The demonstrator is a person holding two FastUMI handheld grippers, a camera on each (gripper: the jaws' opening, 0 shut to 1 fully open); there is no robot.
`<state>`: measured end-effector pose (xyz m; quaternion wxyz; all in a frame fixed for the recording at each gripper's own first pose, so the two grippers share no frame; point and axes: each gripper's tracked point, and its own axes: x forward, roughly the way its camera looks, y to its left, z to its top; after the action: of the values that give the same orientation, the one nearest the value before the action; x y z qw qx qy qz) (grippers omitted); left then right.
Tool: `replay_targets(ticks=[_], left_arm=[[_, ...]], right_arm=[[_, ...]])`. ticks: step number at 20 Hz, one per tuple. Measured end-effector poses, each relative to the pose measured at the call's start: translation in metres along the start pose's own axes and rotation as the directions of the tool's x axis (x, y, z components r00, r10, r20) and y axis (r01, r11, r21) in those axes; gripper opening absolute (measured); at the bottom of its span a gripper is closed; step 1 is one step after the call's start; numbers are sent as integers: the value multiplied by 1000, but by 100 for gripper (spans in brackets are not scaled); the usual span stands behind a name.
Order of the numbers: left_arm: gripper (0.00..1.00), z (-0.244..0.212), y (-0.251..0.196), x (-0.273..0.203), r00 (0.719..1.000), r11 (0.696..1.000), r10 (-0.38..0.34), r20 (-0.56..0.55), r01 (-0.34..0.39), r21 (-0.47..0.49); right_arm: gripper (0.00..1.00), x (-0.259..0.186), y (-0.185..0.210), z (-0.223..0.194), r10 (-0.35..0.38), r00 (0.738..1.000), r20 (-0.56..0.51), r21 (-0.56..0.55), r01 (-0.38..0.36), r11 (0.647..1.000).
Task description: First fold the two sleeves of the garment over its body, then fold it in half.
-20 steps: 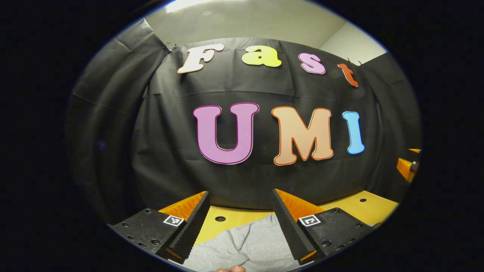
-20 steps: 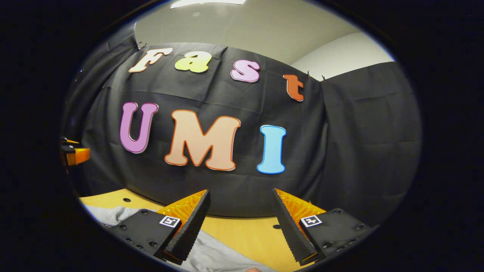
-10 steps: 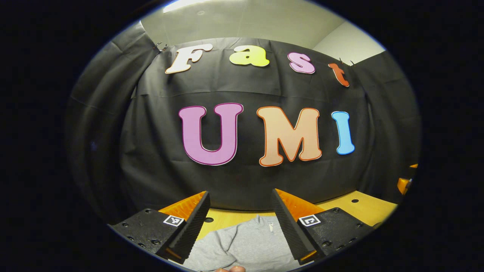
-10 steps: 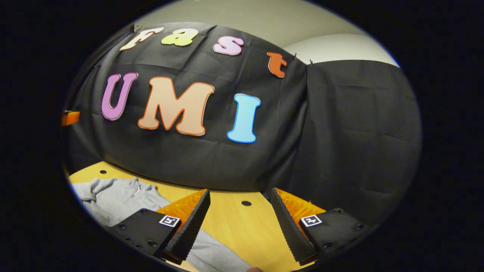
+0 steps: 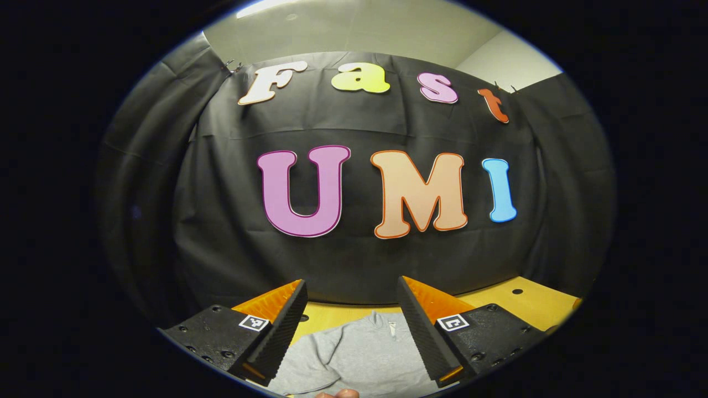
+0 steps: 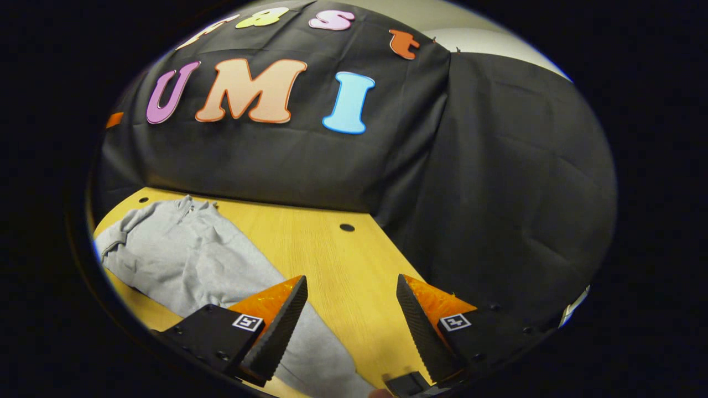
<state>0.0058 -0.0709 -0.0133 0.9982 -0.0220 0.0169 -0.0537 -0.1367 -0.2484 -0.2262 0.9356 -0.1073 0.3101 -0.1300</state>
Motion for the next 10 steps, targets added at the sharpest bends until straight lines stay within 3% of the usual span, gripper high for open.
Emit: replay_targets(ticks=[4, 10], left_arm=[[93, -3, -10, 0, 1000, 1000, -13, -6, 13, 2], [93, 0, -25, 5, 1000, 999, -17, 0, 17, 29]], right_arm=[[100, -7, -10, -58, 8, 991, -137, 11, -7, 1000], [100, -24, -12, -137, 57, 943, -327, 43, -45, 998]])
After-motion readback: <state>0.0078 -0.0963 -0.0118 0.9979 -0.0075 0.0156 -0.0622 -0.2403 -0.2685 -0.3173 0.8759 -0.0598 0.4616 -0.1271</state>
